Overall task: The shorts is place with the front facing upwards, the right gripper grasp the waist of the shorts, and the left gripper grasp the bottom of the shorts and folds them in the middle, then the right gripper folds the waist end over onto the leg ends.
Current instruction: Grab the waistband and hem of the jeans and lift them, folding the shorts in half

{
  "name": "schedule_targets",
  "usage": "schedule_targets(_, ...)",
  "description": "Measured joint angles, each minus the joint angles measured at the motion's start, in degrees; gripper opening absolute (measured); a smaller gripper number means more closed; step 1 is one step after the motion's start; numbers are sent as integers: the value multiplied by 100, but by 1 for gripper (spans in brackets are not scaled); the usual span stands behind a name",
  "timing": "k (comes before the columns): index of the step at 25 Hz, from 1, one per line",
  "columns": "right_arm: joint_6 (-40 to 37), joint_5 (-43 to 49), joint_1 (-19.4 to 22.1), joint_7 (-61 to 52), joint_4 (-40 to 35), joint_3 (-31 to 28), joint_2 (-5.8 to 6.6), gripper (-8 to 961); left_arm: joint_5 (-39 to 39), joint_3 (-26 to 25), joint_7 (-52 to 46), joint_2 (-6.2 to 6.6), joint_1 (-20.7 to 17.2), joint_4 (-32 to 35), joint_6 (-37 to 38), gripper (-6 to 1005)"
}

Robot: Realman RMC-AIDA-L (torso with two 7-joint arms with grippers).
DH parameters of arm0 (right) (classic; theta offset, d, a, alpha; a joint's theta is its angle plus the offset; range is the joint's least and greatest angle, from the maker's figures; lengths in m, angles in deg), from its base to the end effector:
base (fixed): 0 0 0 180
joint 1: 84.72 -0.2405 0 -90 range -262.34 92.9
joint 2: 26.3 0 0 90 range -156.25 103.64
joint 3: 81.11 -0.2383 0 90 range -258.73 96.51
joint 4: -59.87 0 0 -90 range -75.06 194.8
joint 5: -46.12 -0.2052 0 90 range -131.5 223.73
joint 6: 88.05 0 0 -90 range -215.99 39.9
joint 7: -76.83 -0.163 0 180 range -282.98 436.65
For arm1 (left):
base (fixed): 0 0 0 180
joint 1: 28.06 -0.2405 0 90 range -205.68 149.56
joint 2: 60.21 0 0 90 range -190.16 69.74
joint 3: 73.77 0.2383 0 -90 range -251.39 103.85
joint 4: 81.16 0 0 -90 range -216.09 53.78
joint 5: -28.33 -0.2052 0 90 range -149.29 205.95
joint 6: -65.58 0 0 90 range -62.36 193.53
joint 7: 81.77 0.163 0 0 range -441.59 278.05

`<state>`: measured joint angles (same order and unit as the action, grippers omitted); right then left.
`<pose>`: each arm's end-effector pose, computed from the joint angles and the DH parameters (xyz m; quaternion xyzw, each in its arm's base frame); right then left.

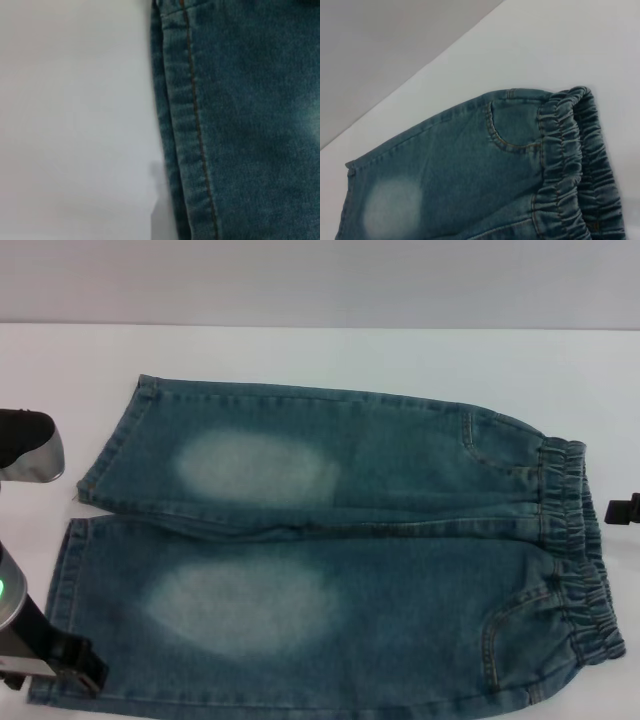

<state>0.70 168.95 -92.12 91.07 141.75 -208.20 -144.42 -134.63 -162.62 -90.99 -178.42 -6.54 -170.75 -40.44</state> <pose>0.2838 0.2763 0.0800 -0.6575 0.7107 0.1517 0.1992 -0.2395 0.2645 0.0132 -0.6822 -0.6106 0.3066 0.2602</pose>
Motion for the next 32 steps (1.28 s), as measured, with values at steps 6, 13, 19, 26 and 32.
schedule_targets(6,3,12,-10,0,-32,0,9,785,5,0,9,0,16,61,30,761)
schedule_targets(13,3,13,-12,0,-34,0,16,785,11,0,21,0,22,188,73,734)
schedule_targets(19,14,12,-22,-2,-40,0,26,786,18,40,29,0,35,252,101,710)
schedule_targets(26,38,12,-24,-6,-41,0,26,786,158,41,184,8,126,464,97,642)
schedule_targets(32,46,12,-12,-7,-40,0,35,786,167,54,169,-4,178,286,74,407)
